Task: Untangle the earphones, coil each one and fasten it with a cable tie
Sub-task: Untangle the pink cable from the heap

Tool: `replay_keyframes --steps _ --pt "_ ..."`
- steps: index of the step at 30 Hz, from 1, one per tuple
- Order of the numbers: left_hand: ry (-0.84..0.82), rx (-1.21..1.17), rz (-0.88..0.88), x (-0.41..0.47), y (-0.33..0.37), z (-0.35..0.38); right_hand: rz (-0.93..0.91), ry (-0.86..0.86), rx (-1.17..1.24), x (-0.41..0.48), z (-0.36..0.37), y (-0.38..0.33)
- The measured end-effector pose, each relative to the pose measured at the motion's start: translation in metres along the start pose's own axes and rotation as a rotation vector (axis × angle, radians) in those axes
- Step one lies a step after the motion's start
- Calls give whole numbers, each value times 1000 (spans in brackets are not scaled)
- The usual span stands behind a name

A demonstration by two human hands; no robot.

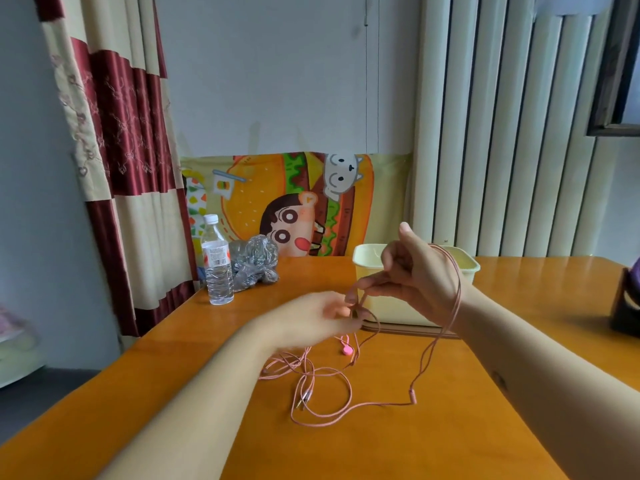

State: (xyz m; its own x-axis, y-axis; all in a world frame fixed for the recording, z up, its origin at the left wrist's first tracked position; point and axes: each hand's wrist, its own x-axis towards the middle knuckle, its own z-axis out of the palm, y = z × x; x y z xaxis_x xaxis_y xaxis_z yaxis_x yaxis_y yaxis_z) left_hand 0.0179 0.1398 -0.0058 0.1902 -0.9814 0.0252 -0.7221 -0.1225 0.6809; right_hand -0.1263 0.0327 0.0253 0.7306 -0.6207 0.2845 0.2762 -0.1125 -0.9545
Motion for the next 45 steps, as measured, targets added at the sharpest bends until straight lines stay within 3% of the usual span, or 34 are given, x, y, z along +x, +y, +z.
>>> replay_keyframes --steps 2,5,9,11,13,15,17,20,24,30,32,35,37,40,42,45 --pt "21 -126 54 3 9 8 -63 -11 -49 0 5 0" --pt "191 -214 32 7 5 6 -213 8 -210 -4 6 0" --pt "470 -75 1 1 -6 -14 -387 133 -418 -7 -1 -3" --pt "486 17 5 -1 -13 -18 -378 146 -463 -8 -2 -5" --pt "414 40 15 -3 -13 -14 -323 85 -590 -9 1 -9" --pt "297 -190 1 -7 -2 -7 -288 23 -850 -12 7 -10" --pt "72 -504 -57 -11 10 -2 -301 -58 -1055 -13 9 -8" --pt "-234 -619 -38 -11 20 3 -318 -133 -1237 -15 14 -8" --pt "-303 -723 0 -15 35 9 -226 -201 -1405 -13 16 -16" --pt "-82 -864 3 -17 33 3 50 -345 -1087 -11 -9 -26" --pt "70 -673 27 -12 26 2 193 -392 -880 -12 -18 -28" --pt "275 -203 74 -1 21 3 317 -435 -458 -15 -26 -29" --pt "398 -71 114 8 19 7 315 -391 -265 -18 -25 -29" --pt "776 -32 293 5 29 16 267 -287 -126 -20 -24 -26" --pt "697 -157 331 0 36 19 211 -233 -128 -21 -22 -24" --pt "213 -440 70 -3 42 22 106 -208 -224 -27 -19 -25"
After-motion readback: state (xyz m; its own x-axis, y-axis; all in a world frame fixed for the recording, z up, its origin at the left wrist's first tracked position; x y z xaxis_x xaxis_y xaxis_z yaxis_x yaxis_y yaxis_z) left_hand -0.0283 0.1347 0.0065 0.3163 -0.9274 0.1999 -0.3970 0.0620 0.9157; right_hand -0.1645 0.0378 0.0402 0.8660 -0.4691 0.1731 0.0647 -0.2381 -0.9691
